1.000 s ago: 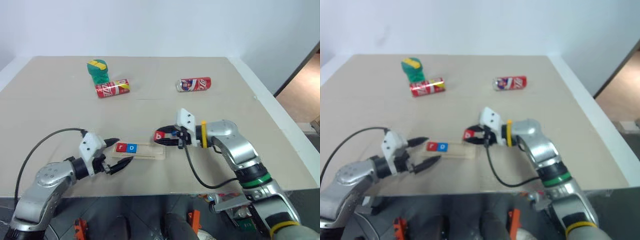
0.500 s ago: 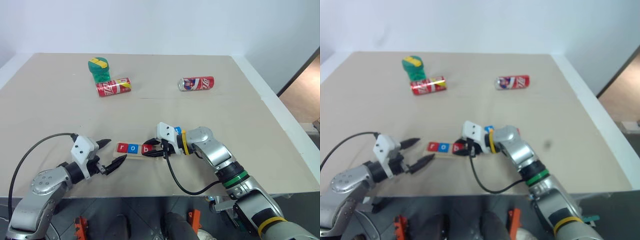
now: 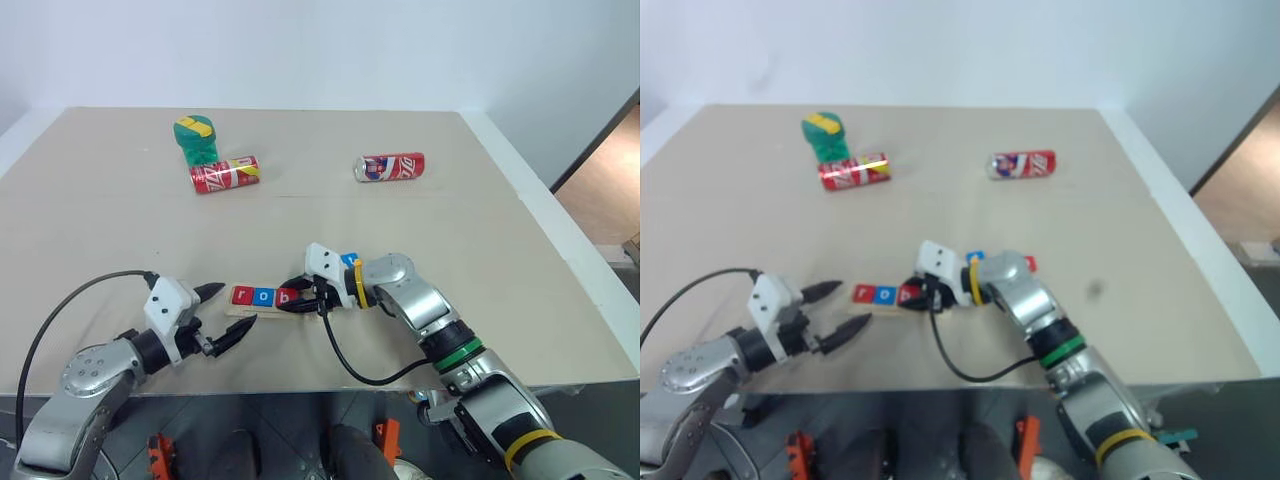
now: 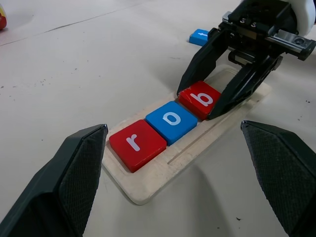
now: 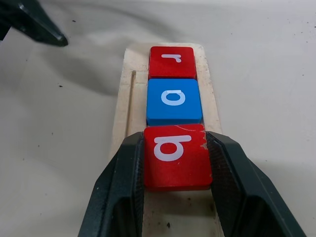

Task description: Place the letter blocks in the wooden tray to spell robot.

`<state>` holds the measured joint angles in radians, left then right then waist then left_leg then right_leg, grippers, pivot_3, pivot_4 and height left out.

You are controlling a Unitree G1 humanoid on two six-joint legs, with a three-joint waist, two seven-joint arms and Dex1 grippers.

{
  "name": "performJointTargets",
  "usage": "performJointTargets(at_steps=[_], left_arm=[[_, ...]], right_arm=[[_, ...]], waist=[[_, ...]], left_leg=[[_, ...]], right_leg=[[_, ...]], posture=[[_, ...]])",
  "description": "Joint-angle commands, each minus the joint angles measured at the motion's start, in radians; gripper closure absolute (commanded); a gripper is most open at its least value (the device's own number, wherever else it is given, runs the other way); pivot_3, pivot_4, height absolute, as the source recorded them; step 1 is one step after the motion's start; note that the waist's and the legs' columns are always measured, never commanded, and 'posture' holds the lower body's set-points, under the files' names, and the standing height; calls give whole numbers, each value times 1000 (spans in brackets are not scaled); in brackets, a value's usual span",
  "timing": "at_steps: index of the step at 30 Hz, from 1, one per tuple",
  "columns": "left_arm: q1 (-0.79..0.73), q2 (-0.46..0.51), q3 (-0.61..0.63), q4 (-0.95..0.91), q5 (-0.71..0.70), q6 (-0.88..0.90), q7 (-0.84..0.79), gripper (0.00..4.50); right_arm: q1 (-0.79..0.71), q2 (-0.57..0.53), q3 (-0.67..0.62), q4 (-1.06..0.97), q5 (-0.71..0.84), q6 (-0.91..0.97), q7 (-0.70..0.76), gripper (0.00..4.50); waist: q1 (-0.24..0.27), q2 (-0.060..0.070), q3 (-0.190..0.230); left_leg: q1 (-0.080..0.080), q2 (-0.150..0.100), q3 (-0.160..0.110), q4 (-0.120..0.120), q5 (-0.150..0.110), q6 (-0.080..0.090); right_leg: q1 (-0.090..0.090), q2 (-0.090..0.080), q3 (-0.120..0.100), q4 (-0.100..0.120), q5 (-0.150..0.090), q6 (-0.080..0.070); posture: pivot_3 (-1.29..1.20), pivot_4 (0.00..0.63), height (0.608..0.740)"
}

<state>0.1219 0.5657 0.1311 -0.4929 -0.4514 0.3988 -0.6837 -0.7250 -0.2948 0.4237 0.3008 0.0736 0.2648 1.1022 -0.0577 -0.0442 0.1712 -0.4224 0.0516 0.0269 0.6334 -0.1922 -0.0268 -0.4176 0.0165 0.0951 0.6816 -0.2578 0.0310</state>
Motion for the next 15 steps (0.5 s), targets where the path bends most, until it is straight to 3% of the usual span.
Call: performJointTargets(at_steps=[1, 2, 5, 6, 7, 10, 15], left_arm=[[0, 3, -2, -41, 5, -16, 4, 0], [-1, 2, -6, -40, 7, -16, 5, 0], [-3, -1, -11, -39, 8, -17, 7, 0], [-3, -1, -11, -38, 8, -17, 7, 0], [-3, -1, -11, -38, 8, -17, 6, 0], [-6, -2, -12, -34, 7, -21, 2, 0], [-26, 8, -19, -40, -21, -19, -36, 0]], right_arm=[[-12, 20, -5, 5, -3, 18, -5, 2734], [-12, 26, -11, -4, 3, 28, -11, 2734], [-13, 36, -30, -25, 18, 52, -25, 1696], [-13, 37, -32, -29, 20, 59, -26, 1696], [-12, 36, -34, -33, 22, 65, -25, 1142], [-6, 32, -40, -45, 26, 80, -27, 150], [-15, 25, -121, -122, 77, 146, -73, 34]], waist=[[0, 0, 0], [0, 0, 0], [0, 0, 0], [0, 0, 0], [0, 0, 0], [0, 0, 0], [1, 0, 0]], left_leg=[[0, 0, 0, 0, 0, 0], [0, 0, 0, 0, 0, 0], [0, 1, 0, 0, 0, 0], [0, 1, 0, 0, 0, 0], [0, 1, 0, 0, 0, 0], [0, 1, 0, 0, 0, 0], [-1, 1, 0, 0, 0, 0]], right_leg=[[0, 0, 0, 0, 0, 0], [0, 0, 0, 0, 0, 0], [0, 0, 0, 0, 0, -1], [0, 0, 0, 0, 0, -1], [0, 1, 0, 0, 0, -1], [0, 0, 0, 0, 1, -1], [-1, 0, 0, 0, 0, -1]], posture=[[0, 150, 740], [0, 150, 740], [0, 150, 740], [0, 150, 740], [0, 150, 740], [0, 150, 740], [0, 150, 740]])
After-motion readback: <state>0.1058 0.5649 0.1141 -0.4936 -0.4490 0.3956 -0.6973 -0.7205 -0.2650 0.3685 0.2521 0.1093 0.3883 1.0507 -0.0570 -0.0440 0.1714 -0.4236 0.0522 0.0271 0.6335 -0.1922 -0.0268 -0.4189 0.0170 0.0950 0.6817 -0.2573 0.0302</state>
